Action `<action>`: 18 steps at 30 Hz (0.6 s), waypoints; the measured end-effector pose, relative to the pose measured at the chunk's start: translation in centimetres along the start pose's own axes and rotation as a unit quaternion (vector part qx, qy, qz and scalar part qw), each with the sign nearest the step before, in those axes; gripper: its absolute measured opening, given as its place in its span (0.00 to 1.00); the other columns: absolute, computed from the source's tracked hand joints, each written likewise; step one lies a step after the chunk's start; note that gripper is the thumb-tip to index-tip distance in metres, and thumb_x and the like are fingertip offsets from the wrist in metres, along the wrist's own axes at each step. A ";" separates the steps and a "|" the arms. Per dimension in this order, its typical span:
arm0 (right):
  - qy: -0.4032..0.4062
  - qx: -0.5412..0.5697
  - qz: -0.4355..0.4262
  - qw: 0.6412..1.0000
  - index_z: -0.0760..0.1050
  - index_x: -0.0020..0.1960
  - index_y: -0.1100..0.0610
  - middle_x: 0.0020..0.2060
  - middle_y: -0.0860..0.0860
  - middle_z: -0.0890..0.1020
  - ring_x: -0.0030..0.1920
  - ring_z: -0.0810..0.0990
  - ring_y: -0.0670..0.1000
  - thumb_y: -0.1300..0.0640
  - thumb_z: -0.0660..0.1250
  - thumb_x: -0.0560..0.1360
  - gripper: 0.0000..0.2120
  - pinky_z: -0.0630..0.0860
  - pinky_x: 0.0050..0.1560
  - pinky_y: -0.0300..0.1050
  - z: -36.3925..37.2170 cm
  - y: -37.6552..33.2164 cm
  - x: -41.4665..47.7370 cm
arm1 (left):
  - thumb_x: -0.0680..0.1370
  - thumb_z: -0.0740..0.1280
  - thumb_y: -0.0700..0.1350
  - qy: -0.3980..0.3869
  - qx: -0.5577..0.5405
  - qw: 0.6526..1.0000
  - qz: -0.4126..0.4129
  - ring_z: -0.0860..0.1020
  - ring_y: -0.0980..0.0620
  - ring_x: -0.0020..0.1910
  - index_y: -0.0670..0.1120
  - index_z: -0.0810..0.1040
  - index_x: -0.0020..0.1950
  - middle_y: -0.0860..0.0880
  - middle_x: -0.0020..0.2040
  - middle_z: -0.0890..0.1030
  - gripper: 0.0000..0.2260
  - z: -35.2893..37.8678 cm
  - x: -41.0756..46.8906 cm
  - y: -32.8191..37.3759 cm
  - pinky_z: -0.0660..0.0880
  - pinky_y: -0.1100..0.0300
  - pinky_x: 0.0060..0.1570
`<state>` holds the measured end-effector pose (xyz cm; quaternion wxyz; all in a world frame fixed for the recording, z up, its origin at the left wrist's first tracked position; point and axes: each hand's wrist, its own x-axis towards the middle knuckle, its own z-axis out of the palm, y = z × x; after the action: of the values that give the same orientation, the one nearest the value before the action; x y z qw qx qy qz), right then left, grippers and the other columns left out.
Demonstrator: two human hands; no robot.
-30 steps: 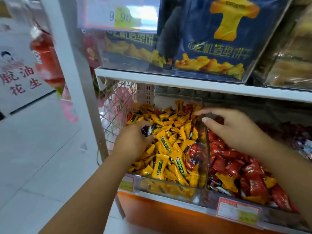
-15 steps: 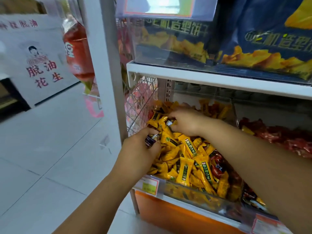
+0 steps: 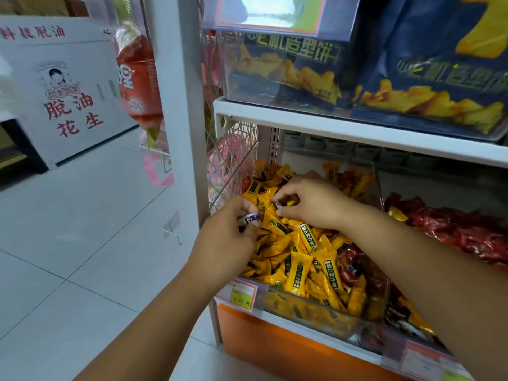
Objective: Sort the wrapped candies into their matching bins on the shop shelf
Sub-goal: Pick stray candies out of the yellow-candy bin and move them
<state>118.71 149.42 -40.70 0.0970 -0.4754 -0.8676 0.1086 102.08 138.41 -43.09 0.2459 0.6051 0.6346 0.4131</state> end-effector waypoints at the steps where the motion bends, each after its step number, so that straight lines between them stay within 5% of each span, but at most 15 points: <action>1: 0.016 0.003 -0.001 1.000 0.80 0.56 0.42 0.55 0.47 0.78 0.57 0.74 0.50 0.46 0.71 0.73 0.11 0.73 0.58 0.52 0.1 0.0 0.0 | 0.79 0.66 0.43 -0.005 -0.007 1.000 0.001 0.75 0.61 0.35 0.55 0.72 0.48 0.60 0.44 0.79 0.07 -0.2 0.0 0.0 0.66 0.65 0.31; 6: 0.070 0.129 0.010 0.989 0.80 0.56 0.42 0.54 0.40 0.79 0.45 0.78 0.44 0.51 0.65 0.78 0.09 0.73 0.41 0.38 -1.2 -0.1 -1.9 | 0.81 0.62 0.42 -0.030 -0.045 0.999 -0.002 0.68 0.61 0.23 0.54 0.70 0.53 0.53 0.38 0.75 0.06 -0.4 0.1 0.1 0.64 0.68 0.25; 9: 0.099 0.216 0.002 0.971 0.80 0.53 0.41 0.49 0.35 0.80 0.47 0.79 0.41 0.53 0.67 0.77 0.08 0.75 0.46 0.39 -1.9 -1.1 -3.7 | 0.80 0.64 0.48 -0.039 -0.015 0.999 0.024 0.73 0.67 0.33 0.57 0.71 0.60 0.57 0.44 0.75 0.09 -0.4 0.3 0.3 0.67 0.73 0.30; 13: 0.031 0.257 -0.050 0.965 0.83 0.48 0.44 0.43 0.39 0.83 0.47 0.79 0.36 0.55 0.70 0.75 0.07 0.74 0.50 0.35 -1.4 -2.6 -4.5 | 0.76 0.70 0.53 -0.065 0.019 0.995 0.068 0.74 0.65 0.47 0.57 0.75 0.59 0.58 0.51 0.76 0.13 -0.3 0.5 0.2 0.68 0.73 0.41; 16: 0.003 0.266 -0.044 0.963 0.81 0.52 0.44 0.43 0.41 0.84 0.46 0.80 0.37 0.54 0.68 0.76 0.08 0.75 0.52 0.34 -1.5 -2.7 -4.2 | 0.75 0.70 0.55 -0.018 0.088 0.992 0.088 0.73 0.59 0.43 0.52 0.77 0.51 0.54 0.45 0.76 0.09 -0.2 0.7 0.0 0.67 0.70 0.38; 18: 0.025 0.235 -0.011 0.972 0.77 0.57 0.41 0.47 0.40 0.83 0.47 0.82 0.43 0.52 0.64 0.79 0.10 0.79 0.51 0.43 -1.7 -1.9 -3.8 | 0.76 0.68 0.54 -0.001 0.096 0.991 0.089 0.72 0.59 0.40 0.50 0.76 0.49 0.55 0.42 0.73 0.09 -0.3 0.7 -0.2 0.65 0.70 0.36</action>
<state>119.66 145.42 -38.79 0.2286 -0.4324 -0.8203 0.2964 101.57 139.02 -42.98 0.1494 0.6801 0.6151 0.3698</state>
